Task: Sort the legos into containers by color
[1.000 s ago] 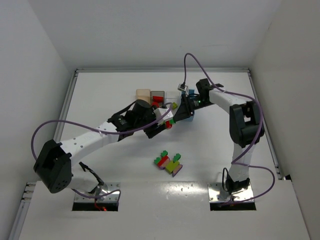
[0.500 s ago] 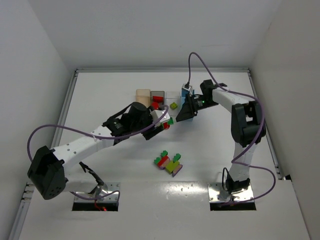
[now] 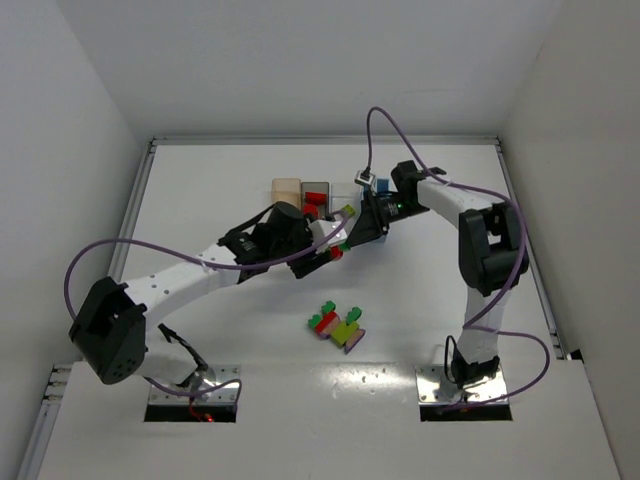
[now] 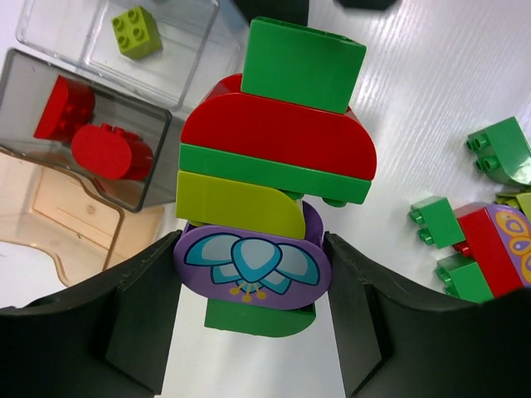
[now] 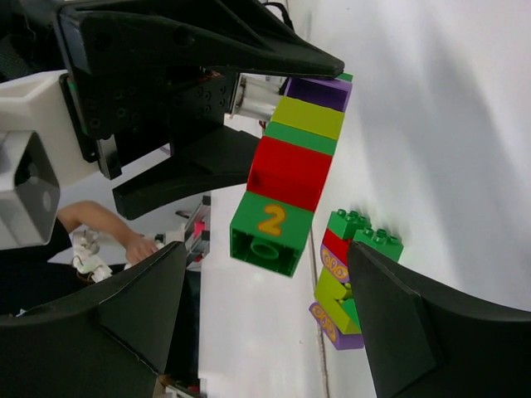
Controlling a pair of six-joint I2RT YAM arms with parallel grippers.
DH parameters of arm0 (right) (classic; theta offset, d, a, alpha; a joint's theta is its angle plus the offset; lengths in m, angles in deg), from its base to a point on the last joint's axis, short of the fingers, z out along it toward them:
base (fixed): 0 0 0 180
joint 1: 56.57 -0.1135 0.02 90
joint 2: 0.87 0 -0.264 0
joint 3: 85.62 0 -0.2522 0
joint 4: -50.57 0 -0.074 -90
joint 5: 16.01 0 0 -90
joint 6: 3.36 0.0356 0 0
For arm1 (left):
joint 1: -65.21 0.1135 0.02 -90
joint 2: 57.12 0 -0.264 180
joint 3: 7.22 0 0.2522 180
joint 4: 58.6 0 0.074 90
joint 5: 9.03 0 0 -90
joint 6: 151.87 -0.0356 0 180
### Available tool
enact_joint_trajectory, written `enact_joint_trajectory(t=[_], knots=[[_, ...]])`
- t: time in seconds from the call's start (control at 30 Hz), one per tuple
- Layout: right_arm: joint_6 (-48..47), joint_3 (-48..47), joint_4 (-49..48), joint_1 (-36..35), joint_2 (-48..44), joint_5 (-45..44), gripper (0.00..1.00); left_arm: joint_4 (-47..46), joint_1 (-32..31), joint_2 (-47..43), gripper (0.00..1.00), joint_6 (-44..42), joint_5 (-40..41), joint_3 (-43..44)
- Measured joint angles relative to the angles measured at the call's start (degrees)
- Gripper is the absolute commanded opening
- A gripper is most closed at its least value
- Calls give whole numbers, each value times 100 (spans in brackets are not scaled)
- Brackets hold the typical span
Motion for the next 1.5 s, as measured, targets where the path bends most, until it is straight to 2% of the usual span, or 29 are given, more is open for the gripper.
enact_joint_trajectory(t=[0.2, 0.23, 0.4, 0.63, 0.73, 0.87, 1.13, 1.37, 1.5], knots=[[0, 0, 2, -179, -17, -50, 77, -52, 0, 61, 28, -61, -44, 140], [0, 0, -2, -201, -17, -55, 67, -50, 0, 61, 28, -63, -44, 146], [-26, 0, -13, -221, -17, -81, 39, -50, 0, 66, 28, -63, -57, 149], [0, 0, -9, -162, -17, -179, 13, -92, 0, 129, 28, -83, -44, 157], [2, 0, -7, -125, -17, -175, 6, -142, -2, 129, 28, -72, -46, 149], [-7, 0, 15, 31, -17, -216, 3, -317, -9, 42, 27, -26, -35, -46], [-33, -380, -31, 780, -17, -538, 1, 46, -13, -334, 27, 208, -52, -599], [-173, -501, 22, 798, -17, -608, 1, 90, 28, -398, 27, 407, -144, -621], [-332, -503, 153, 767, -20, -697, 1, 87, 81, -354, 41, 708, -138, -621]])
